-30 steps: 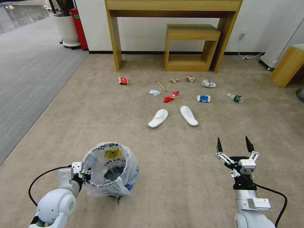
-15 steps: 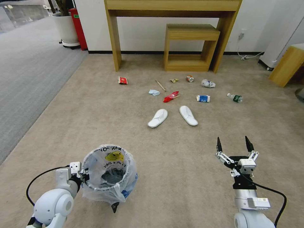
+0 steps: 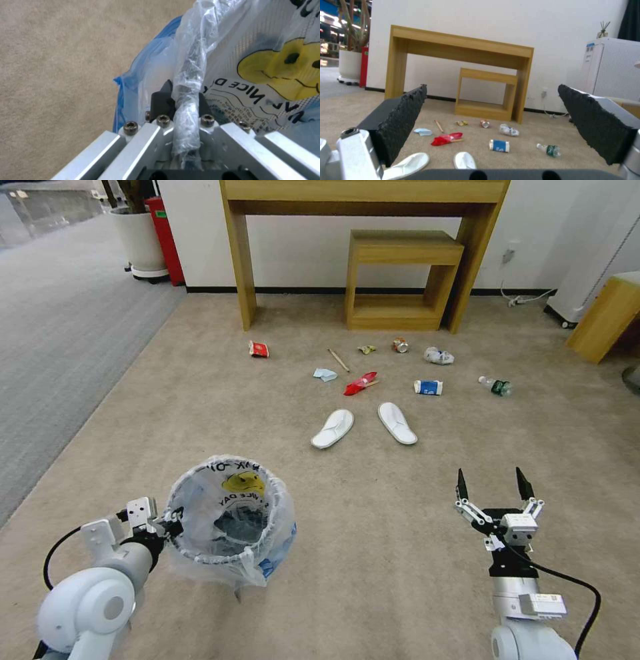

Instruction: Pick up the trash bin and place the garbage on the floor into it.

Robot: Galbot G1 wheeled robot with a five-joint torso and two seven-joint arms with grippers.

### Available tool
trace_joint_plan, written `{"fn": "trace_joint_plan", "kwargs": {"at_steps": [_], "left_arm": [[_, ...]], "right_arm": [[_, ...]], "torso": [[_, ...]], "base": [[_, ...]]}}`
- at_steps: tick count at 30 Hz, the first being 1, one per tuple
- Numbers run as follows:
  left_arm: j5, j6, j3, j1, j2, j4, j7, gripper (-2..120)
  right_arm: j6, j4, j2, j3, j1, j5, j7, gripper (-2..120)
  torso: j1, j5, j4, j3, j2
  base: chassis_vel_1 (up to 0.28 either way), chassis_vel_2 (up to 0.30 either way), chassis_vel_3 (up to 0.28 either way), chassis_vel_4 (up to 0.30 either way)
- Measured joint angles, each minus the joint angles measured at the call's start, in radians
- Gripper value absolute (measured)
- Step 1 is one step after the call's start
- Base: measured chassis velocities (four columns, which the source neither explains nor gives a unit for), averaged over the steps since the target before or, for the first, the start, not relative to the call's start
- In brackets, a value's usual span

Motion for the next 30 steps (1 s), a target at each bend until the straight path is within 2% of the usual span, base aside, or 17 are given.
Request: {"fn": "trace_joint_plan", "kwargs": {"at_steps": [1,4,5,8,9,12,17,25,30], "left_arm": [[0.0,0.0,0.0,0.0,0.0,0.0,0.0,1],[-0.093,-0.001,-0.022,0.001,-0.006,-0.049,-0.074,1],[-0.093,-0.001,-0.022,0.001,-0.006,-0.049,-0.074,1],[-0.195,-0.002,-0.054,0.0,-0.012,-0.095,-0.161,1],[-0.195,-0.002,-0.054,0.0,-0.012,-0.095,-0.161,1],[-0.277,-0.002,-0.091,-0.005,-0.012,-0.123,-0.238,1],[-0.305,-0.002,-0.157,-0.009,0.005,-0.129,-0.303,1],[-0.322,-0.003,-0.257,0.002,0.015,-0.153,-0.317,1],[-0.302,-0.004,-0.277,0.003,0.002,-0.158,-0.336,1]], "right_arm": [[0.0,0.0,0.0,0.0,0.0,0.0,0.0,100],[0.015,-0.01,0.0,0.001,-0.001,0.0,-0.001,100],[0.015,-0.01,0.0,0.001,-0.001,0.0,-0.001,100],[0.024,-0.014,0.0,0.0,-0.001,0.0,-0.003,100],[0.024,-0.014,0.0,0.0,-0.001,0.0,-0.003,100],[0.031,-0.014,0.002,-0.004,0.0,0.001,-0.01,100],[0.044,-0.014,0.007,-0.007,0.005,0.002,-0.042,100],[0.052,-0.013,0.008,0.0,0.01,0.007,-0.038,100],[0.054,-0.013,0.005,0.005,0.012,0.015,-0.031,100]], "torso": [[0.0,0.0,0.0,0.0,0.0],[0.0,0.0,0.0,0.0,0.0],[0.0,0.0,0.0,0.0,0.0],[0.0,0.0,0.0001,0.0,0.0],[0.0,0.0,0.0001,0.0,0.0],[0.0,-0.0001,0.0,0.0,0.0],[0.0,-0.0001,0.0,0.0,0.0],[0.0,-0.0001,0.0,0.0,0.0],[0.0,-0.0001,0.0,0.0,0.0]], "base": [[0.0,0.0,0.0,0.0],[0.0,0.0,0.0,0.0],[0.0,0.0,0.0,0.0],[0.0,0.0,0.0,0.0],[0.0,0.0,0.0,0.0],[0.0,0.0,0.0,0.0],[0.0,0.0,0.0,0.0],[0.0,0.0,0.0,0.0],[0.0,0.0,0.0,0.0]]}}
